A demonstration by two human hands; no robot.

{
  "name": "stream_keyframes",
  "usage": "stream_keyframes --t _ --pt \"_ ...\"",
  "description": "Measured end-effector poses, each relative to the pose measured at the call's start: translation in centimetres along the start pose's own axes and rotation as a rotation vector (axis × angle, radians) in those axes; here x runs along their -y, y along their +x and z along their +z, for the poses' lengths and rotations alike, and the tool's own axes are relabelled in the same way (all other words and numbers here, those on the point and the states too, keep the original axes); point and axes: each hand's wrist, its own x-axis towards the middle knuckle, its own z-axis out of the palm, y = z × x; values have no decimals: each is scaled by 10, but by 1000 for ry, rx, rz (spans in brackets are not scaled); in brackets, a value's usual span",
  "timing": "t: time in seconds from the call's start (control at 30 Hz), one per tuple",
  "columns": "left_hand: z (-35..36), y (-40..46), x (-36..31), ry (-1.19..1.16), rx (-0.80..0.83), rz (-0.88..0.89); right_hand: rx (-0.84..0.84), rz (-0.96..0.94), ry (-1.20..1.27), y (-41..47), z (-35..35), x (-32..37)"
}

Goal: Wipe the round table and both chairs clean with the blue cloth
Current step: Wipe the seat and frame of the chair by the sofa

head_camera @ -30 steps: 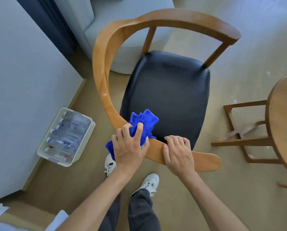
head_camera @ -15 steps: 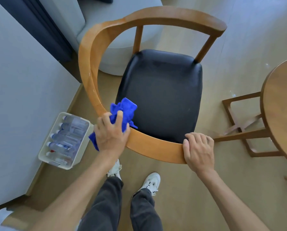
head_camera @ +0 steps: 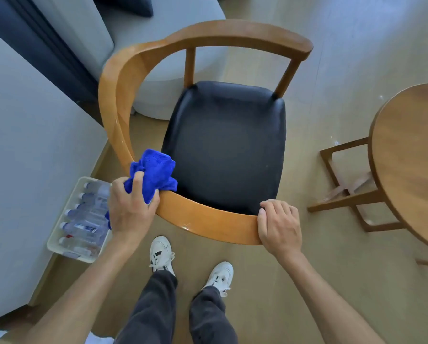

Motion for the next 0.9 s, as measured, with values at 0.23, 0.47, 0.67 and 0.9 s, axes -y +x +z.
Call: stream_keyframes --t 0.23,0.47,0.67,0.9 --pt "33 -89 -143 5 97 30 49 50 117 -7 -3 -10" --pt "20 -86 -166 -72 252 214 63 0 110 -17 -11 -29" --pt "-3 -16 -37 38 142 358 25 -121 -114 -10 -8 -9" --pt "-9 87 52 220 84 327 167 -118 7 16 2 87"
